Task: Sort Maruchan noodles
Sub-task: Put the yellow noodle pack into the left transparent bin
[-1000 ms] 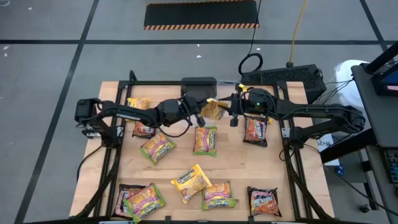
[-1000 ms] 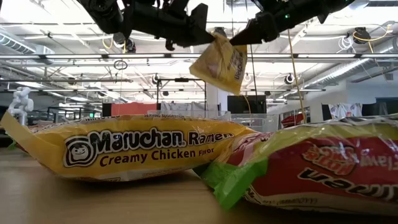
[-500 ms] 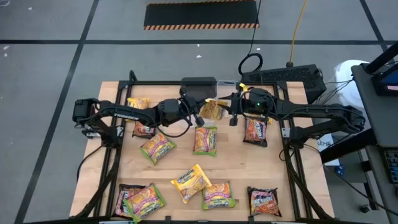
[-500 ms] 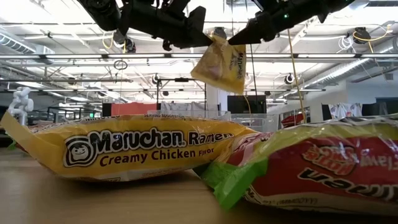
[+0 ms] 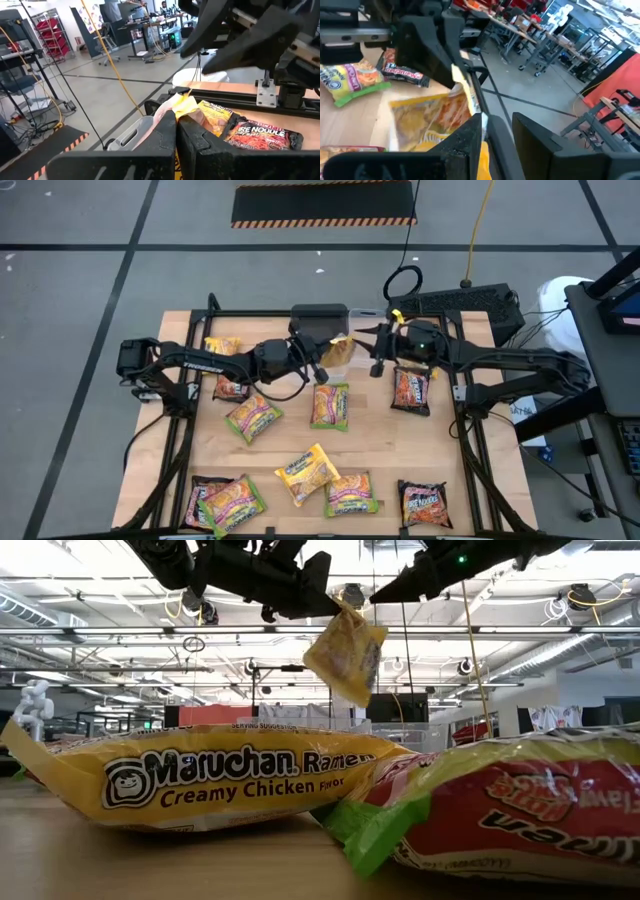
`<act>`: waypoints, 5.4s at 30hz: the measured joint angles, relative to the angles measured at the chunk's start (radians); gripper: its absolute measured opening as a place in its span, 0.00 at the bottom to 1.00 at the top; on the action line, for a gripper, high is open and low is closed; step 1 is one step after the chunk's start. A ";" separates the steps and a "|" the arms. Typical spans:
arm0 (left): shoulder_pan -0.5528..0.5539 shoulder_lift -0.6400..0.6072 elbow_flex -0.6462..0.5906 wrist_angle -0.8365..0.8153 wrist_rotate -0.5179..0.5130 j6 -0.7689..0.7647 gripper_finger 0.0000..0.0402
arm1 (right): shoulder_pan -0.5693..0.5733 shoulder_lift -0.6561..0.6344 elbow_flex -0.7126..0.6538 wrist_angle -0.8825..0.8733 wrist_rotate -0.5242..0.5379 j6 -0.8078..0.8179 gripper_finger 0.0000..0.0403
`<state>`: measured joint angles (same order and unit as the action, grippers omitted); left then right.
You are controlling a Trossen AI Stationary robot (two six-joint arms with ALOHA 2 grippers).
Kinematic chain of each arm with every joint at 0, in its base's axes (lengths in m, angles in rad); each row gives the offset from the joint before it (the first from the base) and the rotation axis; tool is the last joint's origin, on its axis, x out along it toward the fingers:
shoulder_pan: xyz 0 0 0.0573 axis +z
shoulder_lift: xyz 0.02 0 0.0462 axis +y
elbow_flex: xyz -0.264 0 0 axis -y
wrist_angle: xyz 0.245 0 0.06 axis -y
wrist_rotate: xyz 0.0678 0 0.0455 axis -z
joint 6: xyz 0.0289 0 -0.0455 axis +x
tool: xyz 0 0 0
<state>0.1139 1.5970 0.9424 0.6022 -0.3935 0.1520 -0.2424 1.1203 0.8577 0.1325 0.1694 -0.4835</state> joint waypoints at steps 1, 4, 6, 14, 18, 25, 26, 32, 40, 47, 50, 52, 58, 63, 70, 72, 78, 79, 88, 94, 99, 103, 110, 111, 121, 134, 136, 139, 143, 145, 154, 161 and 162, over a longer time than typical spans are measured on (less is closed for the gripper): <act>0.000 0.000 0.000 0.000 0.000 0.000 0.00 | 0.000 -0.006 0.000 -0.001 0.017 0.000 0.26; 0.000 0.000 0.000 -0.001 -0.002 -0.014 0.00 | 0.000 -0.031 0.000 -0.008 0.071 0.001 0.26; 0.000 0.000 0.000 -0.005 -0.016 -0.025 0.00 | 0.000 -0.049 0.000 -0.014 0.080 0.002 0.26; 0.000 0.001 0.000 -0.060 -0.086 -0.098 0.00 | 0.001 -0.108 0.000 -0.045 0.080 0.022 0.26; -0.004 0.001 0.000 -0.067 -0.120 -0.156 0.00 | 0.002 -0.127 0.000 -0.066 0.080 0.026 0.26; -0.029 0.001 0.000 -0.103 -0.283 -0.218 0.00 | 0.002 -0.136 0.000 -0.105 0.077 0.026 0.26; -0.031 0.001 0.000 -0.107 -0.298 -0.228 0.00 | 0.002 -0.136 0.000 -0.110 0.077 0.026 0.26; -0.039 0.002 0.000 -0.112 -0.378 -0.322 0.00 | 0.002 -0.136 0.000 -0.109 0.077 0.052 0.26; -0.044 0.002 0.000 -0.116 -0.435 -0.557 0.00 | 0.002 -0.136 0.000 -0.107 0.077 0.052 0.26; -0.065 0.003 0.000 -0.178 -0.496 -0.602 0.00 | 0.002 -0.136 0.000 -0.107 0.077 0.052 0.26; -0.065 0.006 0.000 -0.185 -0.498 -0.596 0.00 | 0.002 -0.136 0.000 -0.107 0.077 0.052 0.26; -0.065 0.014 0.000 -0.182 -0.498 -0.595 0.00 | 0.002 -0.136 0.000 -0.107 0.077 0.052 0.26; -0.065 0.069 -0.001 -0.185 -0.495 -0.592 0.00 | 0.002 -0.136 0.000 -0.107 0.077 0.052 0.26; -0.063 0.119 -0.001 -0.123 -0.495 -0.563 0.00 | 0.002 -0.136 0.000 -0.107 0.066 0.052 0.26; -0.047 0.165 0.000 -0.010 -0.495 -0.491 0.00 | 0.002 -0.136 0.000 -0.107 0.065 0.052 0.26; -0.038 0.175 0.000 -0.009 -0.495 -0.491 0.00 | 0.002 -0.136 0.000 -0.107 0.066 0.052 0.26; -0.010 0.192 0.000 0.010 -0.497 -0.491 0.00 | 0.002 -0.136 0.000 -0.107 0.065 0.052 0.26; -0.005 0.195 0.000 0.018 -0.497 -0.489 0.00 | 0.002 -0.136 0.000 -0.107 0.065 0.052 0.26; 0.011 0.239 0.062 0.053 -0.497 -0.397 0.00 | 0.002 -0.136 0.000 -0.107 0.065 0.052 0.26; 0.011 0.331 0.191 0.032 -0.490 -0.276 0.00 | 0.002 -0.136 0.000 -0.108 0.065 0.051 0.26; 0.005 0.424 0.333 -0.064 -0.463 -0.202 0.00 | 0.002 -0.136 0.000 -0.108 0.064 0.051 0.26; -0.005 0.470 0.398 -0.131 -0.457 -0.179 0.00 | 0.002 -0.136 0.000 -0.108 0.063 0.051 0.26; -0.012 0.472 0.405 -0.217 -0.444 -0.152 0.00 | 0.002 -0.136 0.000 -0.108 0.062 0.050 0.26; -0.015 0.472 0.404 -0.220 -0.443 -0.139 0.00 | 0.002 -0.136 0.000 -0.108 0.062 0.050 0.26; -0.049 0.472 0.404 -0.234 -0.429 -0.070 0.00 | 0.002 -0.136 0.000 -0.107 0.062 0.049 0.26; -0.097 0.472 0.404 -0.248 -0.260 0.029 0.00 | 0.002 -0.136 0.000 -0.107 0.062 0.049 0.26; -0.097 0.472 0.404 -0.273 -0.257 0.023 0.00 | 0.002 -0.136 0.000 -0.108 0.062 0.049 0.26; -0.096 0.472 0.404 -0.309 -0.257 -0.002 0.00 | 0.002 -0.136 0.000 -0.107 0.062 0.049 0.26; -0.092 0.472 0.404 -0.337 -0.257 -0.022 0.00 | 0.002 -0.136 0.000 -0.107 0.062 0.048 0.26; -0.091 0.472 0.404 -0.338 -0.257 -0.023 0.00 | 0.002 -0.136 0.000 -0.107 0.062 0.048 0.26; -0.089 0.472 0.403 -0.338 -0.257 -0.051 0.03 | 0.002 -0.136 0.000 -0.107 0.062 0.048 0.26; -0.085 0.472 0.403 -0.338 -0.238 -0.088 0.03 | 0.002 -0.136 0.000 -0.107 0.062 0.049 0.26; -0.084 0.472 0.403 -0.337 -0.227 -0.088 0.04 | 0.002 -0.136 0.000 -0.107 0.062 0.049 0.26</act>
<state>0.0301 2.0689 1.3457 0.2647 -0.6200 0.0643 -0.2401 0.9848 0.8577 0.0250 0.2310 -0.4343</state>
